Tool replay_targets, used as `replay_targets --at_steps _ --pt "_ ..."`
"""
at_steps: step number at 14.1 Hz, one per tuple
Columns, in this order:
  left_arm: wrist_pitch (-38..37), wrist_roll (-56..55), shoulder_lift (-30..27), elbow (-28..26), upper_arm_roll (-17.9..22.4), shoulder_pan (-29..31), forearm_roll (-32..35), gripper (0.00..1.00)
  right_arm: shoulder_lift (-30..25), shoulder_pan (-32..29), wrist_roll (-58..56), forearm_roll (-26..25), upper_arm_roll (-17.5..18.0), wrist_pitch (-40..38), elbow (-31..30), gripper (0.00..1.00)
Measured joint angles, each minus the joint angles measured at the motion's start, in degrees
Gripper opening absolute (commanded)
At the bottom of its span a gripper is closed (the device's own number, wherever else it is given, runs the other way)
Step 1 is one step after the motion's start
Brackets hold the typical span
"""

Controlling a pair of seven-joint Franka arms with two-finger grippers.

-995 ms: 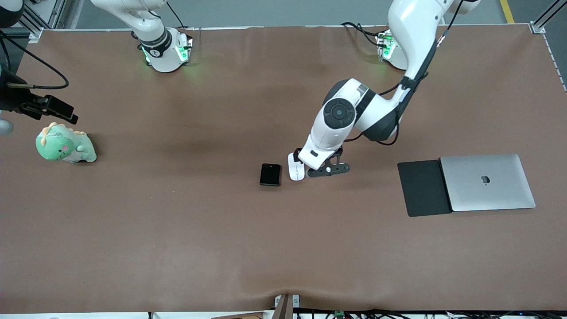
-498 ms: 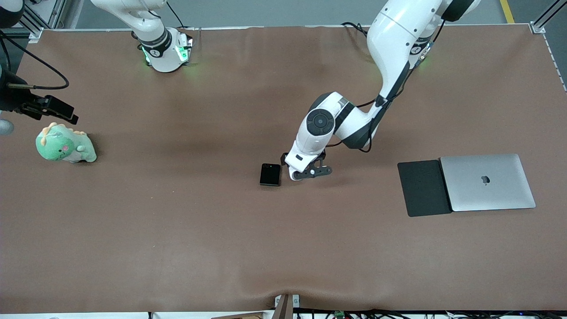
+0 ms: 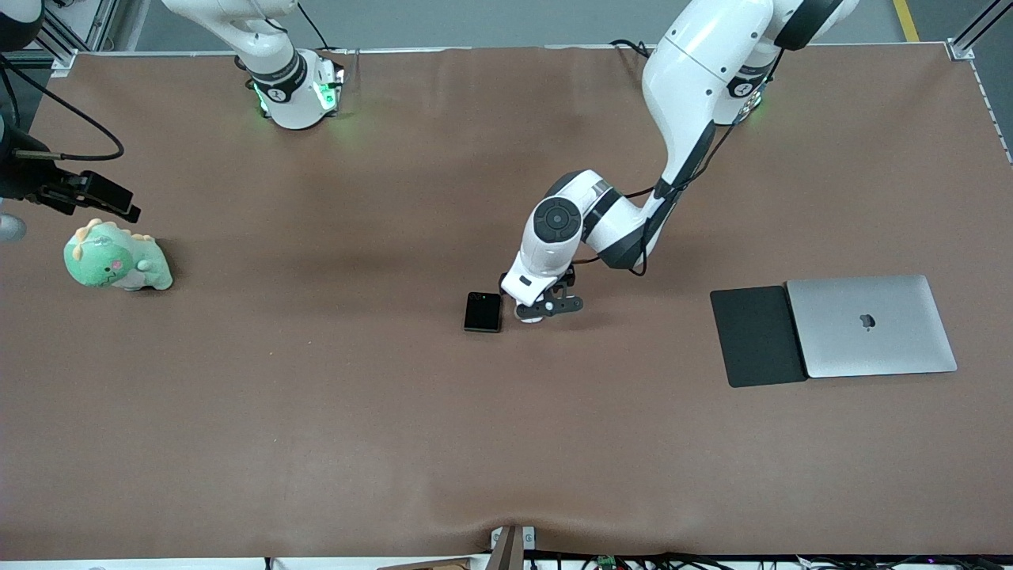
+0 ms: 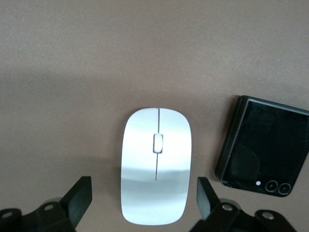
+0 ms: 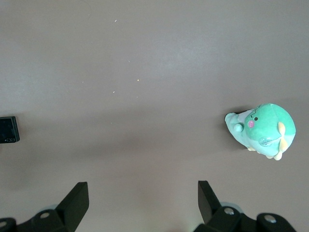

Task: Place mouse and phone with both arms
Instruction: 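Grasp the white mouse with the left gripper while the right gripper reaches the phone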

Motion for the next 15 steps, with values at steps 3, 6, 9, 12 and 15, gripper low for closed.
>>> replay_targets --at_steps 3,6,9,12,15 --pt "1.2 0.0 0.7 0.0 0.0 -0.1 0.0 0.91 1.1 0.2 0.0 0.0 0.2 0.0 0.0 1.00" --pt "1.6 0.0 1.8 0.8 0.0 -0.6 0.0 0.87 3.2 2.5 0.3 0.0 0.3 1.1 0.4 1.00" --pt "1.6 0.0 2.7 1.8 0.0 -0.7 0.0 0.79 6.7 5.5 4.9 0.0 0.4 1.3 2.1 1.00" --pt "1.6 0.0 2.9 2.0 0.1 -0.7 0.0 0.66 11.7 10.4 18.1 0.0 0.5 1.4 3.5 1.00" --pt "1.6 0.0 2.9 2.3 0.1 -0.7 0.1 0.55 17.1 14.8 34.8 -0.1 0.6 1.5 5.0 1.00"
